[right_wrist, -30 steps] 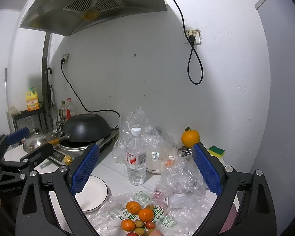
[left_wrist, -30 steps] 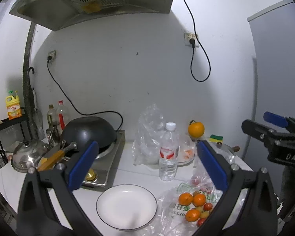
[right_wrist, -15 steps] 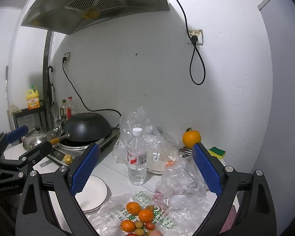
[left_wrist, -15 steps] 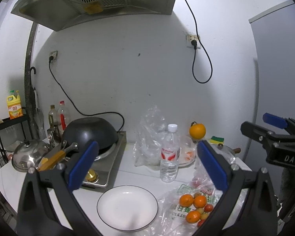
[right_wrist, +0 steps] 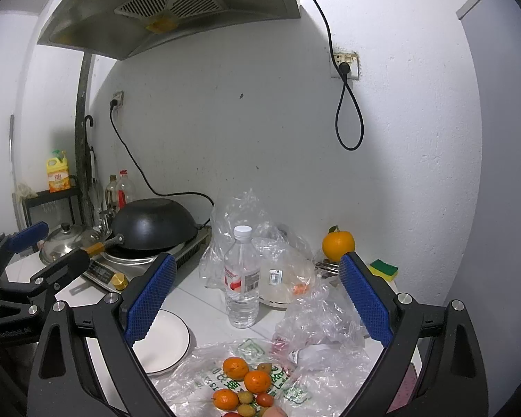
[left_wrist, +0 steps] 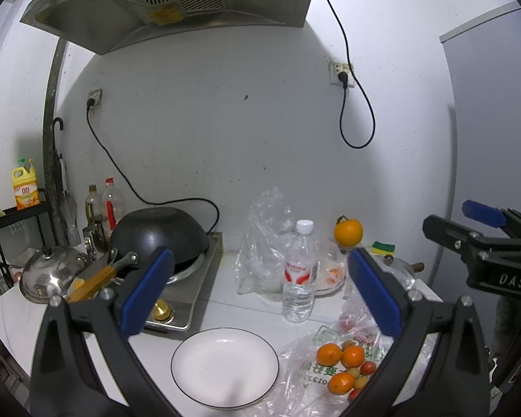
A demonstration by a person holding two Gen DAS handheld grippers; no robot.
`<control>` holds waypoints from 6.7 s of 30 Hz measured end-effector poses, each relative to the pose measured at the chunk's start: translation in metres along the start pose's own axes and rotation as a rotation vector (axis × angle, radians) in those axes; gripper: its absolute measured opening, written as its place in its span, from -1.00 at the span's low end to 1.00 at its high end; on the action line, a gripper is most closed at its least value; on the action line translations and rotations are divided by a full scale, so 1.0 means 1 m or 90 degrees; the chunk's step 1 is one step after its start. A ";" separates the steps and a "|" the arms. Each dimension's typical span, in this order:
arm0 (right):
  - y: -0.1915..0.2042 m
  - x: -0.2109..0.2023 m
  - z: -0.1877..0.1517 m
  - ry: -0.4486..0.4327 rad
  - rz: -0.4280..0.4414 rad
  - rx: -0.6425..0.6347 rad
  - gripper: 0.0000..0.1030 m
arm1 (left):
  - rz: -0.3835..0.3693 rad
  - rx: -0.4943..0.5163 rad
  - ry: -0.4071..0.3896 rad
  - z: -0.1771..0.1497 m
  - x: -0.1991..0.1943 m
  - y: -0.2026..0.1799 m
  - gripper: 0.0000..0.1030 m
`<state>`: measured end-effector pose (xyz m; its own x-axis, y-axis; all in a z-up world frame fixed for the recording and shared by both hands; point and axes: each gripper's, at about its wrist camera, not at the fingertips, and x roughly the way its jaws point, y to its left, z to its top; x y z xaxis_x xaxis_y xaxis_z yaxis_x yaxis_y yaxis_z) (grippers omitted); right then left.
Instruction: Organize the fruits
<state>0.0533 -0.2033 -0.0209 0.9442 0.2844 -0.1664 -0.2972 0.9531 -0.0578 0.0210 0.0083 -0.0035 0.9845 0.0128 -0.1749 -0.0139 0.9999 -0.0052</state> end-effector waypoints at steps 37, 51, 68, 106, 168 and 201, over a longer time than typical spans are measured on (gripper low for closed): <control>-0.003 0.007 -0.006 0.011 -0.007 -0.003 0.88 | -0.011 -0.003 0.007 -0.001 0.007 -0.004 0.97; -0.026 0.024 -0.041 0.090 -0.013 0.008 0.88 | -0.032 0.023 0.061 -0.028 0.031 -0.019 0.97; -0.051 0.064 -0.100 0.183 0.025 0.049 0.88 | -0.037 0.108 0.172 -0.087 0.080 -0.063 0.96; -0.090 0.144 -0.172 0.332 0.082 0.103 -0.05 | -0.095 0.165 0.352 -0.152 0.183 -0.109 0.27; -0.035 0.172 -0.196 0.422 0.256 0.076 -0.12 | -0.190 0.076 0.467 -0.169 0.218 -0.094 -0.10; -0.025 0.128 -0.150 0.347 0.156 0.035 -0.12 | -0.206 0.103 0.370 -0.139 0.164 -0.079 -0.13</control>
<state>0.1603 -0.2059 -0.1883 0.6359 0.4159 -0.6501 -0.4758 0.8745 0.0941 0.1592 -0.0700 -0.1686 0.6803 -0.2474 -0.6899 0.3362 0.9418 -0.0062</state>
